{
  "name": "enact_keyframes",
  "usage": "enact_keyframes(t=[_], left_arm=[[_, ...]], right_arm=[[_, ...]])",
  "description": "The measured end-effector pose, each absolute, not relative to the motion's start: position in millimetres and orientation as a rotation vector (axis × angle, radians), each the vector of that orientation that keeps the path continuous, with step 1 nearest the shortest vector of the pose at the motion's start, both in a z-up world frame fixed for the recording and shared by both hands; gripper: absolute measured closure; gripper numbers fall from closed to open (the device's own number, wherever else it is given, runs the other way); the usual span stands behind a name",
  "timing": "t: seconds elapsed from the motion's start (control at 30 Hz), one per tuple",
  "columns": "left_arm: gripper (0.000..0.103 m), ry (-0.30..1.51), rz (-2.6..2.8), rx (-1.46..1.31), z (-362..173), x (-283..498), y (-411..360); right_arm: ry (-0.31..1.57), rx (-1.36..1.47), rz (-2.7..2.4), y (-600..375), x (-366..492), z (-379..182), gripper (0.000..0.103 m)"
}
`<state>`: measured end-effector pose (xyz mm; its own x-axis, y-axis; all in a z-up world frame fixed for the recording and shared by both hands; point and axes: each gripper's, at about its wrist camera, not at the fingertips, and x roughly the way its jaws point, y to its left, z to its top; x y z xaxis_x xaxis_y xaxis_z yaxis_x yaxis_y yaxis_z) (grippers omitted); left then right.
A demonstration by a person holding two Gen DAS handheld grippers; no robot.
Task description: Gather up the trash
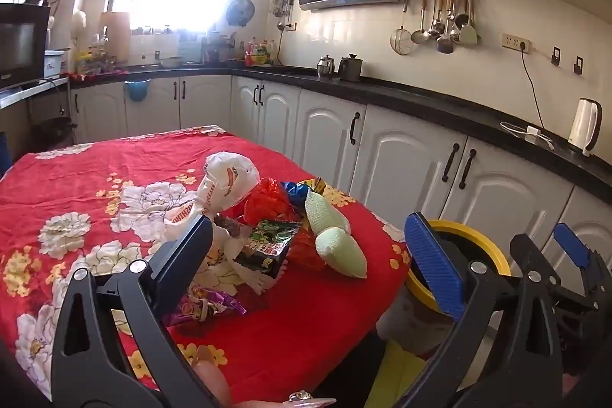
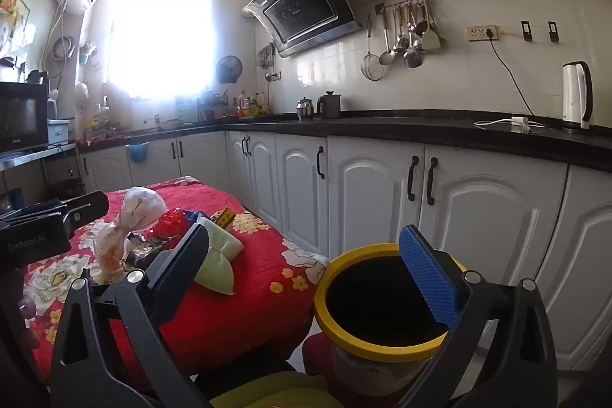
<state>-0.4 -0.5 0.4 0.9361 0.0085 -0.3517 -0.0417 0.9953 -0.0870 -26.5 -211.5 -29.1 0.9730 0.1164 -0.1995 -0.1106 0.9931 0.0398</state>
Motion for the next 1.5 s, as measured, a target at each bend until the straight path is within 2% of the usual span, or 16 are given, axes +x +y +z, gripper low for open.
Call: enact_keyframes(t=[1.5], left_arm=[[0.011, 0.353, 0.019, -0.116, 0, -3, 4]], right_arm=[[0.201, 0.011, 0.124, -205, -27, -30, 0.006]])
